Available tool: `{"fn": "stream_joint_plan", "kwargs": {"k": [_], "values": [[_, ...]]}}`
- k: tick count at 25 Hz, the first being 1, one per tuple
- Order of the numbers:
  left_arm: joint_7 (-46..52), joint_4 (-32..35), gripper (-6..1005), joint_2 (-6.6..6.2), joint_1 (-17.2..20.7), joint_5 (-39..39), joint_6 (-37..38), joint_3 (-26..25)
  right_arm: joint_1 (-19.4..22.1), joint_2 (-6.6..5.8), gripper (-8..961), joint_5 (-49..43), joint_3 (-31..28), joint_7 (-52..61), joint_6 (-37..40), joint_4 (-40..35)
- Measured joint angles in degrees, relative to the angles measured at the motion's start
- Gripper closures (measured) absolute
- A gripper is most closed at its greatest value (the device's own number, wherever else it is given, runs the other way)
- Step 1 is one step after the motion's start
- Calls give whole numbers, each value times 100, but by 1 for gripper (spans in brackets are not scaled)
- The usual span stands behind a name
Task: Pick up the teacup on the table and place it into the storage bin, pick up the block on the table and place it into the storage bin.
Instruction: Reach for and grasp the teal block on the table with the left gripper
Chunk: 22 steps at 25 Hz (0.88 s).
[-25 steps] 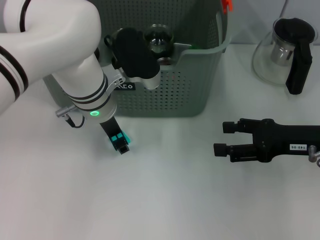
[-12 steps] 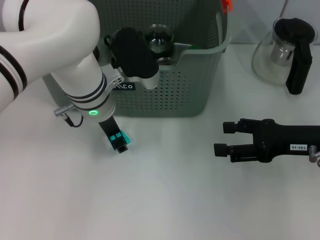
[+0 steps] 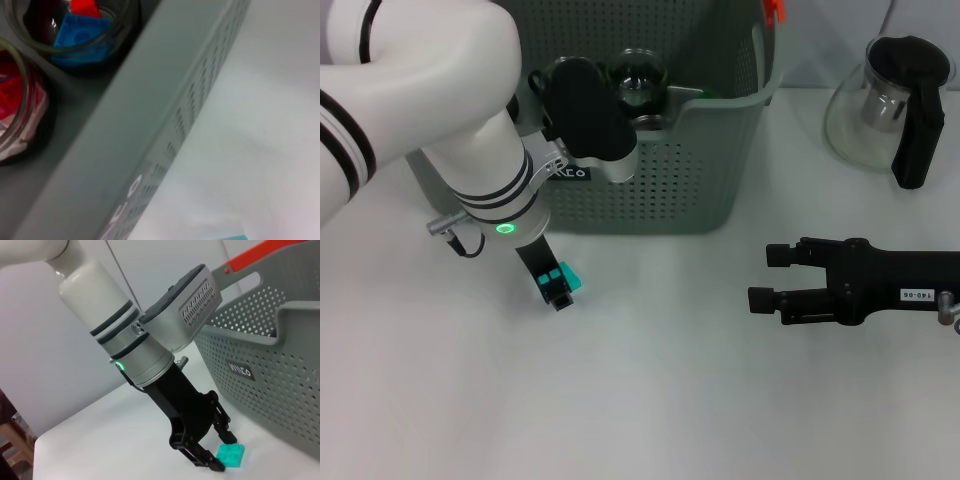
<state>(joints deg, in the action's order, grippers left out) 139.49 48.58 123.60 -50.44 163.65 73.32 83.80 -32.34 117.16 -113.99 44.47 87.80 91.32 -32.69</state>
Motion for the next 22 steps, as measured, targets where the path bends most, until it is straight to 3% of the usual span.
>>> {"fn": "stream_joint_plan", "kwargs": {"k": [13,22], "values": [[34,-70,500,6,-46,-3,-2,96,0,-7,7,0,-7,-1,19,0],[73,-67,578,-5,-94,0,109,78,31,-9,7,0,-91,-64,76,0]]}}
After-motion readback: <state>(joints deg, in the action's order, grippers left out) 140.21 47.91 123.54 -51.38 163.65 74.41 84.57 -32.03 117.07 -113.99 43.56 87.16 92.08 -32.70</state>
